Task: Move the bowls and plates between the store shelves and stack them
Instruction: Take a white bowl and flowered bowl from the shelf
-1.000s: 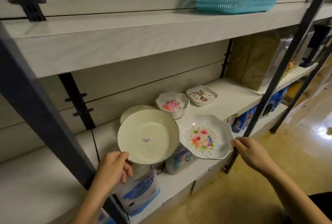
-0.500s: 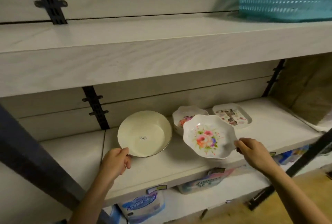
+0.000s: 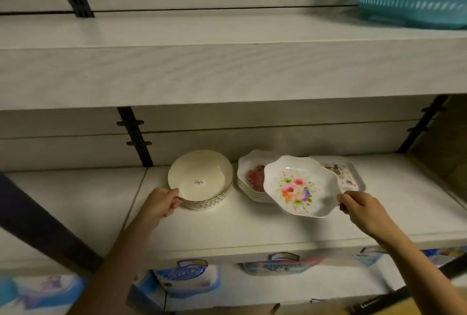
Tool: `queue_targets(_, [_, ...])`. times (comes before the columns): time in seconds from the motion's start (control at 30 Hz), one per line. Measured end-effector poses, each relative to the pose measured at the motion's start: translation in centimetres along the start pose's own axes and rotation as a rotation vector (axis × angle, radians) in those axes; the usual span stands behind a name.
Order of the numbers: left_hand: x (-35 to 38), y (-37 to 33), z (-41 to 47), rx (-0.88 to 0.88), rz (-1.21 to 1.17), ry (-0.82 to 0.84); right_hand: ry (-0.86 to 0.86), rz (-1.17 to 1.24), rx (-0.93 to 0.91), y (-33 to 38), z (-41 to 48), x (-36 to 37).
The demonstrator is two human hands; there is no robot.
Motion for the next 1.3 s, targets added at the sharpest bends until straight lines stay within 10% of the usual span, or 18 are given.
queue_targets(0.47, [1.9,-1.9,-3.3,0.249,0.822,-0.464,0.084,0.036,-0.103,0.7,5.3,1.8])
queue_targets(1.3, [1.4,-3.3,-7.9,0.275,0.865,-0.398,0.233,-0.245,-0.173,1.6,10.1,6.2])
Point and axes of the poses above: each hand's wrist, its own z-axis towards the middle knuckle, its own x-axis out of the palm, y = z × x, the point moved 3 cm from there along z, towards the middle knuckle, and after that the axes turned 4 degrees about z, right-handed, at the moved point
